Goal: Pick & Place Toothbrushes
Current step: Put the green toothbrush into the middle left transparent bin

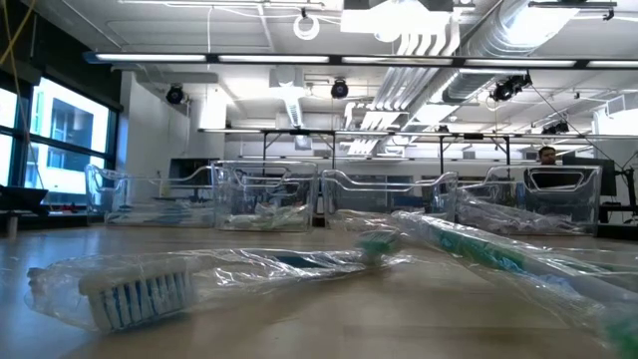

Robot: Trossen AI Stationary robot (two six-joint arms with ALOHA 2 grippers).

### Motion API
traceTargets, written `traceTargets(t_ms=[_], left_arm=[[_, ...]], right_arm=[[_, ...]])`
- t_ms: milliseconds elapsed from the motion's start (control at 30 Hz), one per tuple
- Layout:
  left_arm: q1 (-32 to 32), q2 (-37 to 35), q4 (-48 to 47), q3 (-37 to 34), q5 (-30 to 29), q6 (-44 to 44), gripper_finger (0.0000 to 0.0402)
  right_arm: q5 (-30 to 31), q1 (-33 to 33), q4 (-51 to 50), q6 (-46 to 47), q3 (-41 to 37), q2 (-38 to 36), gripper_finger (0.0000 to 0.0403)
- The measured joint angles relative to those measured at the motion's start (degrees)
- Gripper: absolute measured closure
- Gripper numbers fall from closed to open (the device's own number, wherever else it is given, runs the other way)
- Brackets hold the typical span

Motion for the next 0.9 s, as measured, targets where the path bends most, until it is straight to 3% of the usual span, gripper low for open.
traceTargets(t_ms=[100, 300, 533, 900], left_arm=[[0.02, 0.00, 0.19, 0.00, -0.37, 0.33, 0.0245], [0.02, 0.00, 0.57, 0.00, -1.07, 0.31, 0.0245], [0.02, 0.00, 0.55, 0.00, -1.66, -1.68, 0.0245], [0.02, 0.00, 0.03, 0.00, -1.68, -10.85, 0.0245]], right_arm=[[-2.02, 1.48, 0.54, 0.02, 0.00, 0.00, 0.0177], [-14.59, 1.77, 1.25, -0.51, 0.02, 0.00, 0.0177], [-5.01, 3.97, 9.17, 9.11, 0.01, 5.79, 0.0177], [-1.22, 4.45, 13.31, 24.26, 0.00, 21.43, 0.0177]])
